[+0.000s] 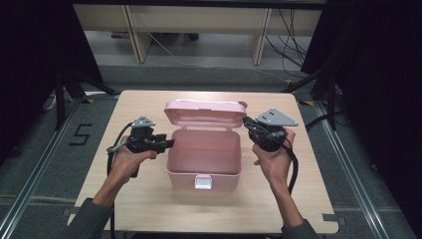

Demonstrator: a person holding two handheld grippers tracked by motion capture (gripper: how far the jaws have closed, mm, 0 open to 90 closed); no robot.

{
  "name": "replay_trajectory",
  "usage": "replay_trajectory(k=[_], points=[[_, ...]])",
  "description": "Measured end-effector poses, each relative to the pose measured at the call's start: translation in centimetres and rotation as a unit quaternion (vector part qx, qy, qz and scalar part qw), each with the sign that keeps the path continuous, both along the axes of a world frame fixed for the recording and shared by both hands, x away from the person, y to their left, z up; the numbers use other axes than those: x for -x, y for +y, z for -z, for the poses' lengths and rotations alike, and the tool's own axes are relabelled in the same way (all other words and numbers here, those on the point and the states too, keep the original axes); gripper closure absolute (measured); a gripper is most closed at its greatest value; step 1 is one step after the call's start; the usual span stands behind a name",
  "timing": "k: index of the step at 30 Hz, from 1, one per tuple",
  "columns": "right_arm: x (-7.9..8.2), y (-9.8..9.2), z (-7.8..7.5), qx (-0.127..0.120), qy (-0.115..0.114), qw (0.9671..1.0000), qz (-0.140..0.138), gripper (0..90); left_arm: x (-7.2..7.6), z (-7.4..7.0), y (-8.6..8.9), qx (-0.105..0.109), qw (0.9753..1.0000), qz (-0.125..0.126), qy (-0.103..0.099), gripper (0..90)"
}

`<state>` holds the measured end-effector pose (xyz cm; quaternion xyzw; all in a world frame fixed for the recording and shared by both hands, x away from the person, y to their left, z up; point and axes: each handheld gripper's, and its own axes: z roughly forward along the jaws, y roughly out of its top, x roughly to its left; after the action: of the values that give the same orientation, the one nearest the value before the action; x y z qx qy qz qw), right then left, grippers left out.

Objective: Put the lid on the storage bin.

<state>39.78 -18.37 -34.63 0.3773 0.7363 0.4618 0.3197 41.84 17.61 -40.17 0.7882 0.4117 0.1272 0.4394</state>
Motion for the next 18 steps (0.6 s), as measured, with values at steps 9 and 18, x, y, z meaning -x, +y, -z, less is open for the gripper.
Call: replay_trajectory(k=[9, 18], points=[[0.6, -0.2, 0.2, 0.002, 0.005, 1.0000, -0.001, 87.5, 1.6, -0.1, 0.8, 0.004, 1.0000, 0.008, -0.003, 53.7], [1.3, -0.4, 0.8, -0.007, 0.002, 1.0000, -0.005, 87.1, 3.1, 0.5, 2.2, 0.021, 0.9998, 0.004, -0.003, 52.2]])
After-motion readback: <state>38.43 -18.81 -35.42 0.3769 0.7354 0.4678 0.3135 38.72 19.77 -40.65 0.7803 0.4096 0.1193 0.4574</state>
